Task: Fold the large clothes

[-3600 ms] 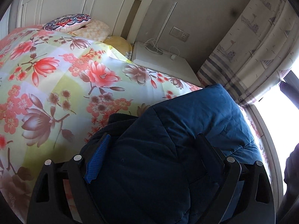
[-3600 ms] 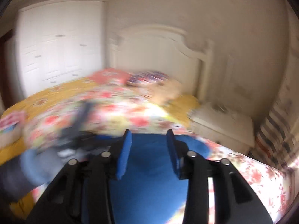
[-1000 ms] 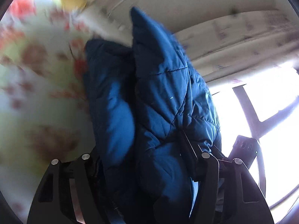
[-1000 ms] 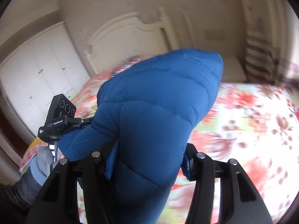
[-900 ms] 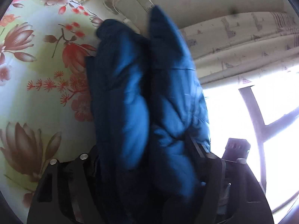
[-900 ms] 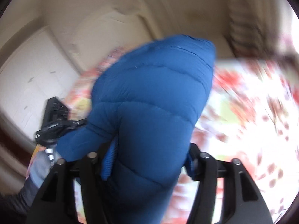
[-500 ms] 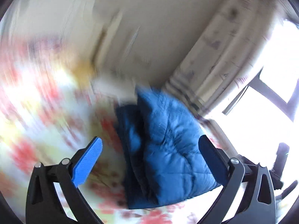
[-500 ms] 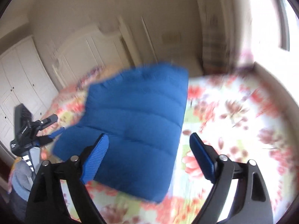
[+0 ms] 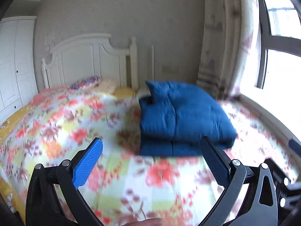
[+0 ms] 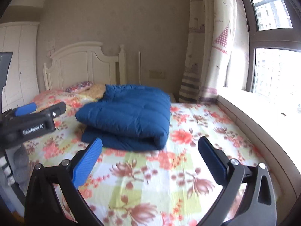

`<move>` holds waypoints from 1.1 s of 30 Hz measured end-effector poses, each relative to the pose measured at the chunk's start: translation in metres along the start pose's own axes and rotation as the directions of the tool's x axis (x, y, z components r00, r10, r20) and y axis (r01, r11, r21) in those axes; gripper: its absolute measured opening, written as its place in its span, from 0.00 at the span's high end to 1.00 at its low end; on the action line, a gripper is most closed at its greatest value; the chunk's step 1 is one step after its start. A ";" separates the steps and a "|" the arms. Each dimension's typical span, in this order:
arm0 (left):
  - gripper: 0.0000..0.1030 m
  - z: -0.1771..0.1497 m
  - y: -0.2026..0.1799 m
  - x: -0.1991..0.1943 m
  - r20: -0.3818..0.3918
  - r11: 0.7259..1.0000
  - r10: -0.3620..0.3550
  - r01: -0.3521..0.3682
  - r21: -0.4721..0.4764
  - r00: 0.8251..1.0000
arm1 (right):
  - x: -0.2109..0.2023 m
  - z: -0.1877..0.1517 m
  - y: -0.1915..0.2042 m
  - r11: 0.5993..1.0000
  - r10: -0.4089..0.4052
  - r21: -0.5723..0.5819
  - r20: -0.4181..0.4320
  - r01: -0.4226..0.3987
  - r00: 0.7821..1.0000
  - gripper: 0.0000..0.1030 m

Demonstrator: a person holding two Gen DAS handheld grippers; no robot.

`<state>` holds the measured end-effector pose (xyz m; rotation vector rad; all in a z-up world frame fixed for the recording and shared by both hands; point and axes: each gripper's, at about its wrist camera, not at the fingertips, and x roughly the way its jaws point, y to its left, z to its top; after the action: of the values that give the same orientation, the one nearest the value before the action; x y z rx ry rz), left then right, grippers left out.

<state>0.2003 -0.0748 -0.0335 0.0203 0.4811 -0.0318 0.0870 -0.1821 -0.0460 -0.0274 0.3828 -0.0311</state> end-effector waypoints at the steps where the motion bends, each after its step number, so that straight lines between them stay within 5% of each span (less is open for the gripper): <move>1: 0.04 -0.002 -0.003 -0.001 -0.006 1.000 0.003 -0.003 0.013 1.000 | 0.000 -0.002 0.000 1.000 -0.015 -0.004 -0.018 0.015 1.000 0.02; 33: 0.04 -0.011 0.000 -0.021 0.009 0.999 0.026 -0.026 0.024 1.000 | -0.017 0.004 0.004 1.000 -0.011 0.029 -0.003 0.011 1.000 0.02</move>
<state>0.1765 -0.0744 -0.0330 0.0500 0.4714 -0.0124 0.0727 -0.1777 -0.0357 -0.0006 0.3849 -0.0475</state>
